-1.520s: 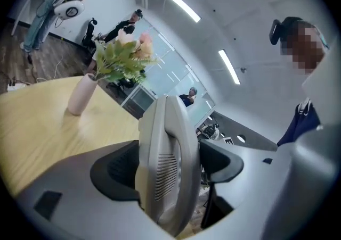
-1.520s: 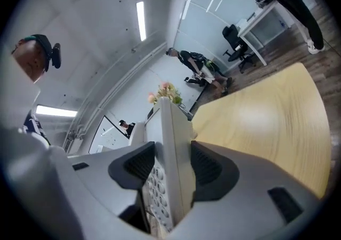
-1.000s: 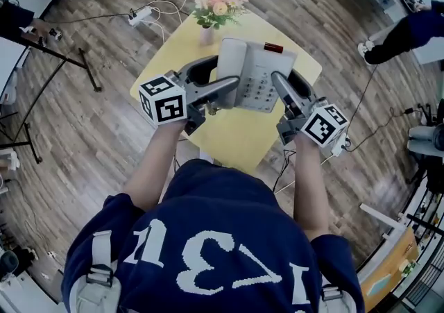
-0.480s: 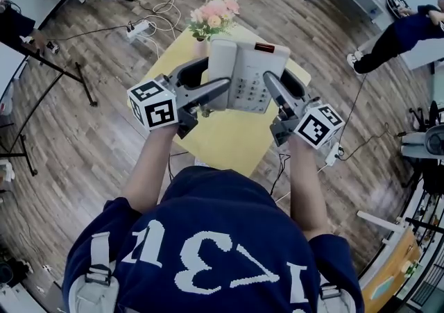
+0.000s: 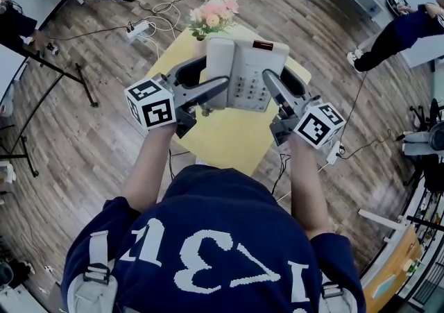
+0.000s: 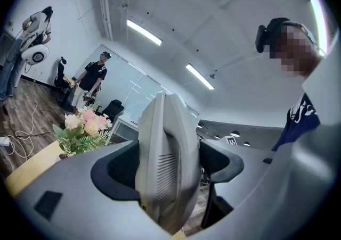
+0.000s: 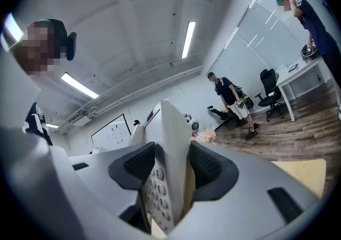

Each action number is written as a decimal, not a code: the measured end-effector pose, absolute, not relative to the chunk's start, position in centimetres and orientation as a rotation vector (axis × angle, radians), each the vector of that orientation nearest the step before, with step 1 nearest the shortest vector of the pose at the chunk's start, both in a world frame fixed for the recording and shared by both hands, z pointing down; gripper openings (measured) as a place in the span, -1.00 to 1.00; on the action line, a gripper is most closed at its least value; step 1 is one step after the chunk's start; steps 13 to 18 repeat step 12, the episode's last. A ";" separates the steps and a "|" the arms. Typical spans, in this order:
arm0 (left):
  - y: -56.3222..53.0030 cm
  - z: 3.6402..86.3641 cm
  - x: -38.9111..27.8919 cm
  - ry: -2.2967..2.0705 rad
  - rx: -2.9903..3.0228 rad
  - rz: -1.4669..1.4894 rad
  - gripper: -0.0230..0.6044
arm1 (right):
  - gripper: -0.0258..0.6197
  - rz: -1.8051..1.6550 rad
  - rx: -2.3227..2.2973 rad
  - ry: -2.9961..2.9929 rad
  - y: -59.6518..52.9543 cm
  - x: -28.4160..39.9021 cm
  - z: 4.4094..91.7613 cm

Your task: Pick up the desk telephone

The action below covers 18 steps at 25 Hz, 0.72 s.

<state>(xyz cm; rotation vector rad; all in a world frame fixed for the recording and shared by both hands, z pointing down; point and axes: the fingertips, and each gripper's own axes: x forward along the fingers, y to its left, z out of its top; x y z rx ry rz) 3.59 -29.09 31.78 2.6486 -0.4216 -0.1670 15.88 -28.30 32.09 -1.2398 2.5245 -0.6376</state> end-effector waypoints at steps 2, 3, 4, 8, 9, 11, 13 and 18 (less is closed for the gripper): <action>-29.5 31.3 3.5 -0.421 2.650 -0.166 0.21 | -0.23 -0.647 -1.247 2.521 -28.7 15.8 31.7; -29.7 31.1 3.5 -0.421 2.648 -0.166 0.21 | -0.23 -0.654 -1.251 2.520 -28.8 15.8 31.6; -29.8 31.0 3.5 -0.421 2.646 -0.165 0.21 | -0.23 -0.660 -1.253 2.519 -28.9 15.7 31.5; -29.8 31.0 3.4 -0.423 2.633 -0.175 0.21 | -0.23 -0.668 -1.254 2.515 -28.9 15.7 31.5; -29.7 31.1 3.5 -0.423 2.632 -0.178 0.21 | -0.23 -0.666 -1.255 2.516 -28.8 15.8 31.6; -29.5 31.4 3.6 -0.422 2.635 -0.178 0.21 | -0.23 -0.661 -1.258 2.520 -28.6 15.9 31.8; -29.4 31.5 3.6 -0.422 2.637 -0.177 0.21 | -0.23 -0.658 -1.260 2.523 -28.5 15.9 31.9; -29.4 31.5 3.6 -0.422 2.637 -0.177 0.21 | -0.23 -0.658 -1.260 2.523 -28.5 15.9 31.9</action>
